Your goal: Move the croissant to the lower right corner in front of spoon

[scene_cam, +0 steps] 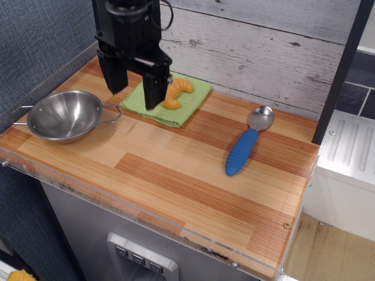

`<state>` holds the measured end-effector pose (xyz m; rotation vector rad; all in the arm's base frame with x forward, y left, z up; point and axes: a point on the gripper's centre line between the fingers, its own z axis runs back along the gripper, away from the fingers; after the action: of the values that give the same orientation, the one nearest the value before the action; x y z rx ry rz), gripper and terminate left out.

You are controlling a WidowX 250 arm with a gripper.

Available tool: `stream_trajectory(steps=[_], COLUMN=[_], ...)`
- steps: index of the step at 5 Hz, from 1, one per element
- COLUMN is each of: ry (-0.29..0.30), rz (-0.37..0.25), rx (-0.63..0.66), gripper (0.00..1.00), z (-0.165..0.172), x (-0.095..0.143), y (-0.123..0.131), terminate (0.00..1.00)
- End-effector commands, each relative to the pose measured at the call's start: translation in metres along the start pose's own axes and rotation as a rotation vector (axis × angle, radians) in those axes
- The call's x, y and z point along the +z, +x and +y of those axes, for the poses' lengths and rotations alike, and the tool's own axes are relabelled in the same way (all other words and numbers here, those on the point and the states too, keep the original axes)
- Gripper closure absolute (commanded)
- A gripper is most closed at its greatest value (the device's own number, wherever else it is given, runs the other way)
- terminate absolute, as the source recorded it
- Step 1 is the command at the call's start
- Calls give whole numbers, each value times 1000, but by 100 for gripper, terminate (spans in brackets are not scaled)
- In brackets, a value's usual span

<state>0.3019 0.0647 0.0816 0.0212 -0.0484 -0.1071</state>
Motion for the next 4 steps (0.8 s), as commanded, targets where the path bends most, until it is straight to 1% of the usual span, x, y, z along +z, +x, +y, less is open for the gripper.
stream_trajectory(steps=[1,2,3,4], ry=[45,56,69,75], rz=[-76,-126,-132,-154], rx=[86,126,127,154], gripper=[0,0,0,0], z=[16,18,18,25], x=[-20,-32,-37,-33], y=[36,50,62,74], terminate=[0,0,0,0])
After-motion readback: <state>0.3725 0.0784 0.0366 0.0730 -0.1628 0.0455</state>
